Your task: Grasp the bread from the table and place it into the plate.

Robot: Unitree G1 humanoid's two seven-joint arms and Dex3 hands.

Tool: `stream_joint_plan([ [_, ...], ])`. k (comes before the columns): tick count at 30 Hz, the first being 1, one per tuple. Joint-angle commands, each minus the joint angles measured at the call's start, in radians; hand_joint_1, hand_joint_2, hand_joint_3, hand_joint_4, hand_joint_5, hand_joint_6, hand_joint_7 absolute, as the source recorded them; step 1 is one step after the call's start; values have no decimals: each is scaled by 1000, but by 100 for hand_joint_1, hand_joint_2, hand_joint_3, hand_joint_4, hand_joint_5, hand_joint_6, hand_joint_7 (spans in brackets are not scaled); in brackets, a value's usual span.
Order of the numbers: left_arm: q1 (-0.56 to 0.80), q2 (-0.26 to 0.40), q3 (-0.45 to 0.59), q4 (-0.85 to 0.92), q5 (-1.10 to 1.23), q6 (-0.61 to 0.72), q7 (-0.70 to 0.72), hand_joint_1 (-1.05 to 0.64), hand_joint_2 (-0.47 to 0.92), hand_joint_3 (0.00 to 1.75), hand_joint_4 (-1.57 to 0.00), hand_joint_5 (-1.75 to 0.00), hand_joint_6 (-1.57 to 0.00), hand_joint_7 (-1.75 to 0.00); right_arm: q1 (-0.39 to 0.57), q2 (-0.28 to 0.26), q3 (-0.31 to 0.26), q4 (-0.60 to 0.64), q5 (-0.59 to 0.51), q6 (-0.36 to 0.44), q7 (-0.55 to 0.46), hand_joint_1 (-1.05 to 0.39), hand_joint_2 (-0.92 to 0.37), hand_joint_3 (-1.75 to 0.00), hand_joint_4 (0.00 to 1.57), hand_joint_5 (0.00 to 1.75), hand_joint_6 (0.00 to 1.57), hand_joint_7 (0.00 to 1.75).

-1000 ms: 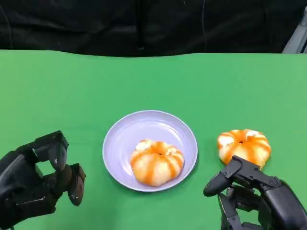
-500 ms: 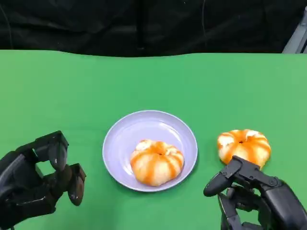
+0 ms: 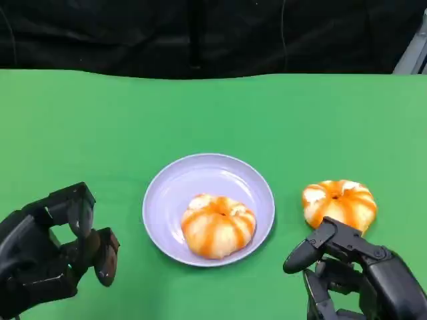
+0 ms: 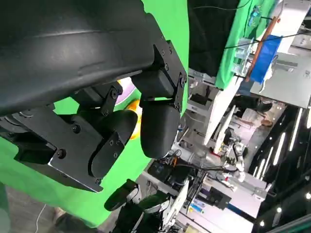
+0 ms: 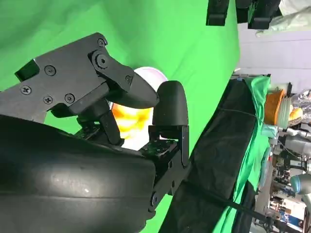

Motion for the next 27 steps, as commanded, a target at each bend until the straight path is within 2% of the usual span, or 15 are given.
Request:
stream_joint_plan([
  [1, 6, 5, 2, -2, -9, 2, 4, -5, 48, 144, -89, -175, -81, -168, 4, -8, -6, -7, -1, -12, -3, -7, -66, -102, 76, 175, 71, 147],
  [27, 6, 4, 1, -3, -7, -1, 2, -5, 49, 144, -88, -175, -81, -169, 5, -8, -6, -11, 2, -6, -2, -7, -66, -102, 76, 175, 71, 147],
])
